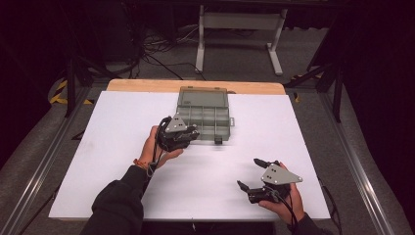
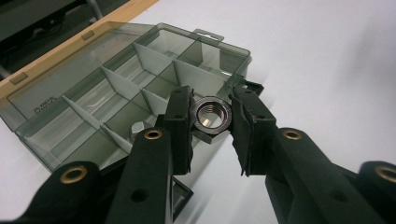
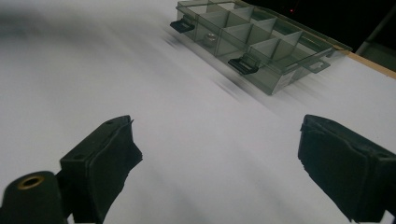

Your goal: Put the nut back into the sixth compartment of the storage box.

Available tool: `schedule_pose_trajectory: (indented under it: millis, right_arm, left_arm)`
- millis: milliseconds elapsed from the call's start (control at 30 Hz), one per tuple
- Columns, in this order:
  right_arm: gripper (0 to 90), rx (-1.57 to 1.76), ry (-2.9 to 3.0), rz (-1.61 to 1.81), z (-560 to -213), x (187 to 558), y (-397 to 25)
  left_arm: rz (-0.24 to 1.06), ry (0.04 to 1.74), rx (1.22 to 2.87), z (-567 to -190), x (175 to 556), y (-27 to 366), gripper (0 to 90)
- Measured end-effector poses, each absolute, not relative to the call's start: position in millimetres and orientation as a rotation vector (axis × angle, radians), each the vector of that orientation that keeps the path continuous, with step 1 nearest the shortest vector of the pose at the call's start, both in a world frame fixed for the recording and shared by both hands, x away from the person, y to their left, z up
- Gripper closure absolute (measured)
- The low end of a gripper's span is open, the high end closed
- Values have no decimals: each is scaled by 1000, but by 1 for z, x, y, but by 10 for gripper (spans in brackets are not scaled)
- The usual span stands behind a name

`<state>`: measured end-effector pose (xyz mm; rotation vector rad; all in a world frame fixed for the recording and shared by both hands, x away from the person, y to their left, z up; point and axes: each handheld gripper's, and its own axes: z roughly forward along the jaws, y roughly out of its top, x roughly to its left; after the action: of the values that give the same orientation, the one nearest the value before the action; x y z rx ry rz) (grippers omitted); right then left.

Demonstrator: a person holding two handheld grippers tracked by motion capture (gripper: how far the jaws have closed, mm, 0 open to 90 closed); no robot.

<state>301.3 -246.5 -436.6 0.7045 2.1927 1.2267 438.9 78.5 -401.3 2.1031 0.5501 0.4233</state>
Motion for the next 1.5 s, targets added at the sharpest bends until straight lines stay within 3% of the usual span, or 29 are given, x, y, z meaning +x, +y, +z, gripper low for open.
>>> schedule_pose_trajectory:
  millis: [633, 1500]
  right_arm:
    - [112, 703, 2190, 1235, -436, 302, -247]
    - [112, 707, 2185, 1243, -435, 301, -249]
  left_arm:
    - [409, 656, 2149, -418, 477, 64, 698]
    - [397, 736, 2187, -434, 495, 58, 697]
